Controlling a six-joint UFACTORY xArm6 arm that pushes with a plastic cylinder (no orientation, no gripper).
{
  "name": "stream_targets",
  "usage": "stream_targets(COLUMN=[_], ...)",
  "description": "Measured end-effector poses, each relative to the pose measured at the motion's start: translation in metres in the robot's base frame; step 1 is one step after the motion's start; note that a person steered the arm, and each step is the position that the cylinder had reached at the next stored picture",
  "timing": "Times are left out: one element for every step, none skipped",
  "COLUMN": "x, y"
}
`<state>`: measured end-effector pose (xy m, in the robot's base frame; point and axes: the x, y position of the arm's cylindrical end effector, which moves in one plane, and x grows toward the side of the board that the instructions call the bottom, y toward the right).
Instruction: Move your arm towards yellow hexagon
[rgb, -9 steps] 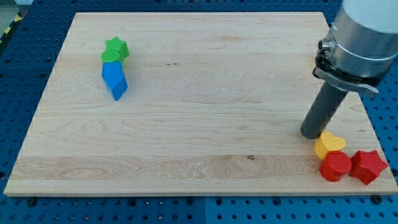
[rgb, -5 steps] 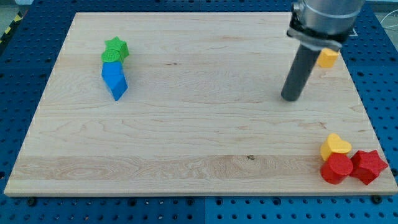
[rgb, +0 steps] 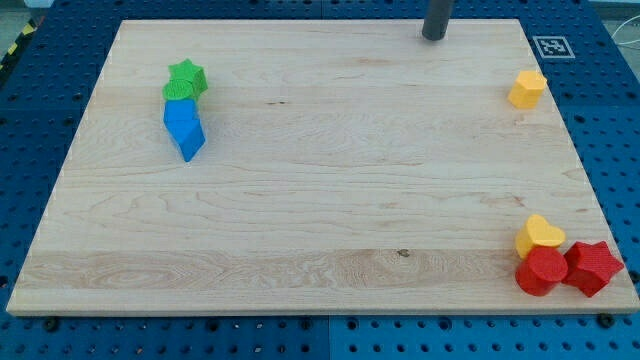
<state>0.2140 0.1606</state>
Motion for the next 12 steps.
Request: stream_targets(x=[-0.022, -0.022, -0.022, -0.022, -0.022, -0.022, -0.022, -0.022, -0.022, -0.022, -0.022, -0.022], y=[0.0, -0.003, -0.004, -0.003, 0.003, 0.007, 0.01, 0.012, 0.013, 0.015, 0.019, 0.03])
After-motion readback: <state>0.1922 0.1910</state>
